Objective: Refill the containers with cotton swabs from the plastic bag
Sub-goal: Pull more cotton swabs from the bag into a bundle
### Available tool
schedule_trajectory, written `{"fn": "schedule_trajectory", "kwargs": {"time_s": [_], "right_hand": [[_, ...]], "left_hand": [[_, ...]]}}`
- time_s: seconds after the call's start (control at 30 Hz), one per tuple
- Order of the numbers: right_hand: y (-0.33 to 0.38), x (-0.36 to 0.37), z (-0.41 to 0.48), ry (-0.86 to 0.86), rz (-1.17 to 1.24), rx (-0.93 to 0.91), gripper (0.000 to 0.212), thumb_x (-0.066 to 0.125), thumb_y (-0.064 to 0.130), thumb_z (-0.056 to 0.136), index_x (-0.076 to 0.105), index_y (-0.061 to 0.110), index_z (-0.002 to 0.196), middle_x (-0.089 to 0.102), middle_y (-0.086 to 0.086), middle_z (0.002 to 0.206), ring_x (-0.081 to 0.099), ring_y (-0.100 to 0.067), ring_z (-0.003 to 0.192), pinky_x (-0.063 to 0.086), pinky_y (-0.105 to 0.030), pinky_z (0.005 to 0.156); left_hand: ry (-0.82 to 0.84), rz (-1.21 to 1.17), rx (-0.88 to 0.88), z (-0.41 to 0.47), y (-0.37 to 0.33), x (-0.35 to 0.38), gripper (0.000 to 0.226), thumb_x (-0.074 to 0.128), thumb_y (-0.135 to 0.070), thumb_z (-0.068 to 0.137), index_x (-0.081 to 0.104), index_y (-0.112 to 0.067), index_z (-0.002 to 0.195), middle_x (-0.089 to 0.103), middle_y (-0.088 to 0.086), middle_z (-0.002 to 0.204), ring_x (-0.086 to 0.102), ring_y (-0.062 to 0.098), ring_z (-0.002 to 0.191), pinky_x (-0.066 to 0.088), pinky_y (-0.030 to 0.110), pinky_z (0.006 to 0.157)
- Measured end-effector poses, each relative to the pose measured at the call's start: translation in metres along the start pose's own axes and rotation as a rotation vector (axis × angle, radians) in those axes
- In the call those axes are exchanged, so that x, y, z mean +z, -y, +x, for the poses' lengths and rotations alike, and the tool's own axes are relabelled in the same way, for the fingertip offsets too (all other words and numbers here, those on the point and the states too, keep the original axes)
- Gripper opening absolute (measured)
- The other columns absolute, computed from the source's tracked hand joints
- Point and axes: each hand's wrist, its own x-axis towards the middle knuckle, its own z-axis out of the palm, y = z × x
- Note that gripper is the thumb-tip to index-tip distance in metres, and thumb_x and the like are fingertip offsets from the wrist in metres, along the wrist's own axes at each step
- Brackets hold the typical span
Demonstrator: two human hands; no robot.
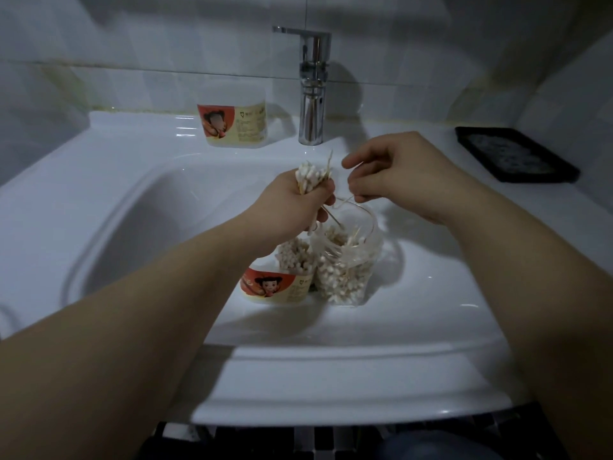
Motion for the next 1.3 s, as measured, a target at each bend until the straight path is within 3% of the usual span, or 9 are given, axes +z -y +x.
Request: {"fn": "schedule_trajectory", "kwargs": {"time_s": [0.17,0.3,0.5,0.67,0.8,1.0,1.1,1.17,1.3], "right_hand": [[0.001,0.007,0.0,-0.01,0.132,-0.02,0.032,0.073,-0.012,0.081,0.073,0.011,0.104,0.072,-0.01,0.09,0.074,-0.019,0.077,0.061,-0.026,0.075],[0.002,0.008,0.001,-0.079,0.168,-0.076,0.037,0.076,-0.013,0.079,0.072,0.007,0.109,0.071,-0.009,0.085,0.074,-0.018,0.077,0.061,-0.028,0.078],[-0.002,0.014,0.006,-0.154,-0.004,-0.187,0.034,0.079,0.009,0.081,0.077,0.036,0.102,0.079,0.006,0.092,0.076,-0.008,0.089,0.06,-0.037,0.093],[-0.004,0.018,0.006,-0.02,-0.122,-0.174,0.04,0.071,0.007,0.092,0.071,0.024,0.128,0.073,0.005,0.123,0.069,0.0,0.109,0.055,-0.034,0.102],[0.003,0.017,-0.001,0.103,-0.271,-0.184,0.062,0.077,0.013,0.085,0.059,0.024,0.144,0.066,0.01,0.135,0.063,0.004,0.117,0.051,-0.029,0.107],[-0.003,0.033,-0.003,0.295,-0.481,-0.225,0.129,0.094,0.044,0.066,0.009,0.035,0.163,0.035,0.011,0.15,0.044,-0.003,0.124,0.037,-0.007,0.085],[0.002,0.038,0.001,0.16,-0.555,-0.373,0.094,0.089,0.035,0.073,0.04,0.022,0.152,0.051,0.006,0.139,0.056,-0.011,0.11,0.044,-0.007,0.078],[0.004,0.035,0.003,0.097,-0.532,-0.415,0.07,0.084,0.032,0.076,0.055,0.019,0.138,0.063,0.004,0.122,0.061,-0.014,0.104,0.053,-0.026,0.081],[0.004,0.031,-0.003,0.23,-0.464,-0.295,0.108,0.09,0.052,0.066,0.036,0.03,0.157,0.052,0.015,0.136,0.055,-0.002,0.113,0.049,-0.02,0.093]], "left_hand": [[0.074,-0.022,0.003,-0.003,-0.001,0.001,0.023,0.054,-0.029,0.106,0.066,-0.011,0.114,0.077,-0.002,0.097,0.067,0.007,0.074,0.057,0.029,0.074],[0.132,-0.08,0.013,-0.005,-0.003,0.0,0.015,0.054,-0.024,0.106,0.065,-0.014,0.105,0.071,-0.003,0.082,0.066,0.013,0.075,0.053,0.03,0.069],[0.13,-0.067,0.049,-0.005,-0.003,-0.001,0.01,0.061,-0.02,0.102,0.066,-0.013,0.097,0.067,-0.001,0.077,0.063,0.014,0.071,0.05,0.024,0.062],[0.103,-0.117,0.038,-0.004,-0.001,0.0,0.012,0.059,-0.017,0.103,0.067,-0.014,0.095,0.07,0.002,0.079,0.065,0.016,0.071,0.052,0.027,0.066],[0.087,-0.148,0.053,-0.004,0.0,-0.001,0.014,0.057,-0.015,0.104,0.069,-0.011,0.101,0.072,0.006,0.082,0.069,0.018,0.074,0.056,0.026,0.066],[0.085,-0.418,-0.009,0.0,-0.005,-0.007,0.013,0.053,-0.014,0.105,0.063,-0.006,0.103,0.061,0.005,0.077,0.062,0.019,0.071,0.051,0.03,0.064],[0.142,-0.483,-0.063,0.0,-0.005,-0.009,0.011,0.052,-0.012,0.105,0.062,-0.008,0.106,0.062,0.006,0.081,0.064,0.021,0.077,0.05,0.036,0.071],[0.178,-0.511,-0.094,0.0,-0.006,-0.01,0.012,0.05,-0.011,0.106,0.061,-0.011,0.104,0.063,0.003,0.078,0.065,0.017,0.074,0.053,0.037,0.074],[0.185,-0.517,-0.121,-0.001,-0.007,-0.01,0.014,0.051,-0.012,0.106,0.064,-0.012,0.101,0.063,0.001,0.077,0.065,0.015,0.071,0.051,0.032,0.068]]}}
